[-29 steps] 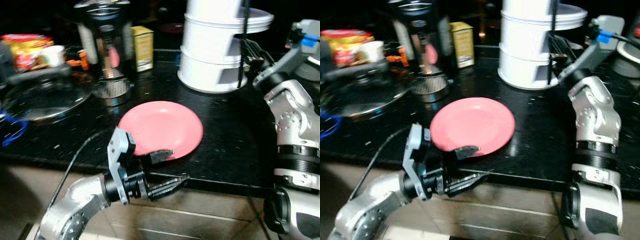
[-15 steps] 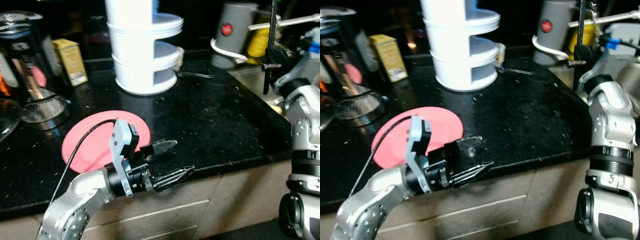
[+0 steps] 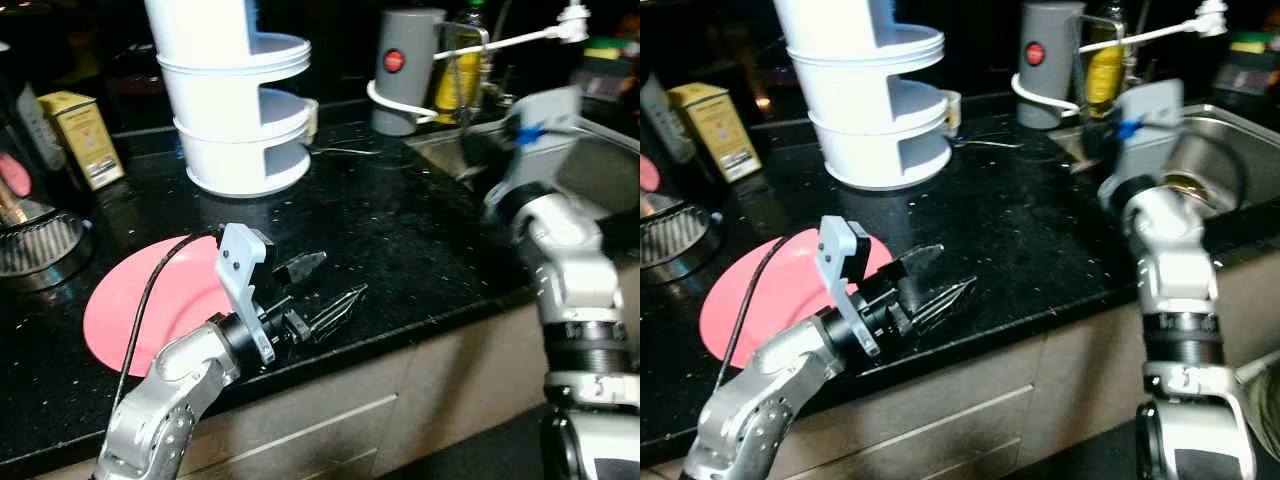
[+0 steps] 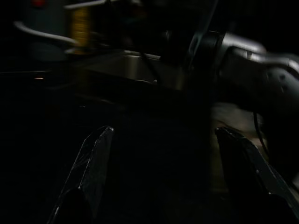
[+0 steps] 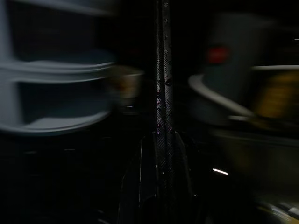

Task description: Kitchen organization

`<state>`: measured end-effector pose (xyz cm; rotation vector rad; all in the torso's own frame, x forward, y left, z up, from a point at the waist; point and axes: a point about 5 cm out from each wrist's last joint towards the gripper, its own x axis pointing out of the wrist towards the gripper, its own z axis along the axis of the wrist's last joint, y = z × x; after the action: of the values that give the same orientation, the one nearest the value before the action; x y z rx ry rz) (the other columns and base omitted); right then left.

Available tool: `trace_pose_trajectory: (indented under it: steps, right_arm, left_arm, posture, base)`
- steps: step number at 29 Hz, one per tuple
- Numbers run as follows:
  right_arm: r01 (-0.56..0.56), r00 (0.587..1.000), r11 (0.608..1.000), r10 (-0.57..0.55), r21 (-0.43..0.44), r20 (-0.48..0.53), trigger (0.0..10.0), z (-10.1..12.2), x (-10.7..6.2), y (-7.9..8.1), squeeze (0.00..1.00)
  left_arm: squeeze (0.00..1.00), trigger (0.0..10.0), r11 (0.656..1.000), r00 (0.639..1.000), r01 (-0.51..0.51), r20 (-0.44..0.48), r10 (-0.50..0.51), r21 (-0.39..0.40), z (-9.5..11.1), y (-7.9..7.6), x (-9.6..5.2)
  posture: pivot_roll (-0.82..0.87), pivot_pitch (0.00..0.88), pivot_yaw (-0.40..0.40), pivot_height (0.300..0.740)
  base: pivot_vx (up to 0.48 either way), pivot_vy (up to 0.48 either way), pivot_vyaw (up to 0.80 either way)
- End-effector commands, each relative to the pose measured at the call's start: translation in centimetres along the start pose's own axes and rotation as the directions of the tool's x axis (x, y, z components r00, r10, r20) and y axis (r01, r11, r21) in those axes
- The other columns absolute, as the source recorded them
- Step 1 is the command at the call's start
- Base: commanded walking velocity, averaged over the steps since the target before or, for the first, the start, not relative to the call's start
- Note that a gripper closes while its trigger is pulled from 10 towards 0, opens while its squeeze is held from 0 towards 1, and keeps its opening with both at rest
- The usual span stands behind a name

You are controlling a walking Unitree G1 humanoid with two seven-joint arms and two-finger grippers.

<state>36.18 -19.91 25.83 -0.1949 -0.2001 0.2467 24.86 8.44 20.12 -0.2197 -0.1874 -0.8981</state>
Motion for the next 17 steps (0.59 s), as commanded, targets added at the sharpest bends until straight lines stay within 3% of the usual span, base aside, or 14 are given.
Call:
trace_pose_trajectory:
  steps: [1, 7, 13, 17]
  right_arm:
    - [-0.018, 1.000, 0.999, 0.017, -0.035, -0.016, 10.0, 0.1, 0.0, 0.4, 0.00]
    - [-0.066, 0.997, 0.994, 0.063, -0.081, -0.042, 10.0, -0.6, -0.2, 1.3, 0.00]
    - [-0.091, 0.996, 0.993, 0.091, -0.073, 0.007, 10.0, 0.0, -0.5, 1.8, 0.00]
    - [-0.080, 0.996, 0.995, 0.082, -0.063, 0.021, 10.0, 0.3, -0.5, 1.6, 0.00]
  left_arm:
    - [0.00, 10.0, 1.000, 1.000, -0.021, -0.001, 0.021, 0.007, -0.1, 0.3, 0.2]
    - [0.00, 10.0, 1.000, 1.000, -0.023, 0.009, 0.023, 0.012, 0.0, 0.3, 0.5]
    - [0.00, 10.0, 1.000, 1.000, -0.023, 0.015, 0.023, 0.013, 0.0, 0.2, 0.7]
    - [0.00, 10.0, 1.000, 1.000, -0.020, 0.018, 0.020, 0.013, 0.0, 0.1, 0.7]
  posture:
    - [0.00, 0.000, -0.014, 0.740]
    - [0.00, 0.000, -0.015, 0.740]
    - [0.00, 0.000, -0.017, 0.740]
    - [0.00, 0.000, -0.018, 0.740]
  base:
    - [0.000, -0.465, 0.00]
    - [0.000, -0.465, 0.00]
    - [0.000, -0.465, 0.00]
    - [0.000, -0.465, 0.76]
